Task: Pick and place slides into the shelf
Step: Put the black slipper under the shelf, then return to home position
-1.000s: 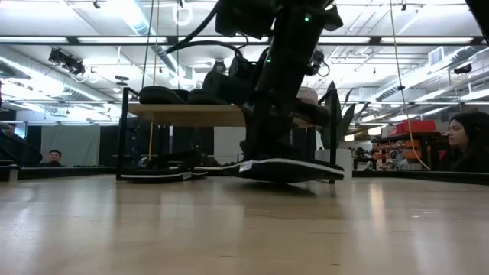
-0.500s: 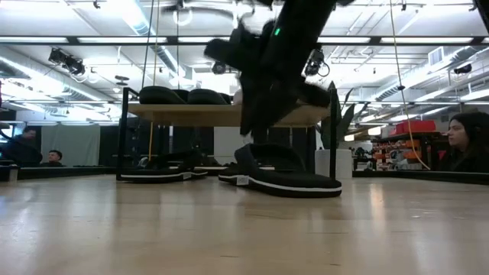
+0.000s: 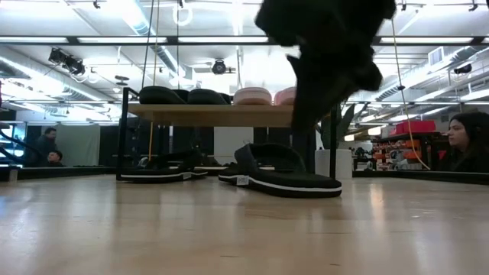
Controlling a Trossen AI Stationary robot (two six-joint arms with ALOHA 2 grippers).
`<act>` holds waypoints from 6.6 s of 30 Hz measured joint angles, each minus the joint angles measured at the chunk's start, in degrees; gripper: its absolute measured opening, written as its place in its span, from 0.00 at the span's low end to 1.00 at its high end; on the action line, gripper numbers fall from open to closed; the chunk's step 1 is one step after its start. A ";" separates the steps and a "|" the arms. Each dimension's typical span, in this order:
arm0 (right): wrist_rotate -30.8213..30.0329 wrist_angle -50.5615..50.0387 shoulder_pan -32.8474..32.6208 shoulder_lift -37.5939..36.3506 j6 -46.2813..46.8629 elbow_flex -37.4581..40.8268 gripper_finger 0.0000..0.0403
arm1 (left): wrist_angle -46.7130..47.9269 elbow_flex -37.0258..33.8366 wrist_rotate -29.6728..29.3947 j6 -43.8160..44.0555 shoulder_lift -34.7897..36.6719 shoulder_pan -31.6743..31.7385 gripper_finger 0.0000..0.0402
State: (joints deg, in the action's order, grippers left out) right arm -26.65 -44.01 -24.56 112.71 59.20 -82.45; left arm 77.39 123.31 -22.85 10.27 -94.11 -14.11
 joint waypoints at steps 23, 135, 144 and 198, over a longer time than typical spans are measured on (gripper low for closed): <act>1.59 22.35 12.03 0.13 -9.42 13.00 0.01 | -0.03 0.00 0.00 0.71 0.00 0.00 0.03; -18.01 27.38 -0.79 -43.00 -43.59 12.77 0.02 | 12.61 0.81 -3.41 17.52 7.27 -26.10 0.10; -13.00 11.30 -2.67 -61.90 -39.05 15.33 0.03 | 9.50 -0.53 -15.19 19.42 16.31 -26.62 0.08; 9.10 63.55 5.71 -77.99 -50.77 65.78 0.03 | -116.62 -118.02 21.15 4.36 66.63 6.58 0.07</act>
State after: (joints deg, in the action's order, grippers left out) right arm -17.55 19.54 -18.85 34.72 8.43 -16.67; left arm -39.23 5.29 -1.70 14.63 -27.47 -7.53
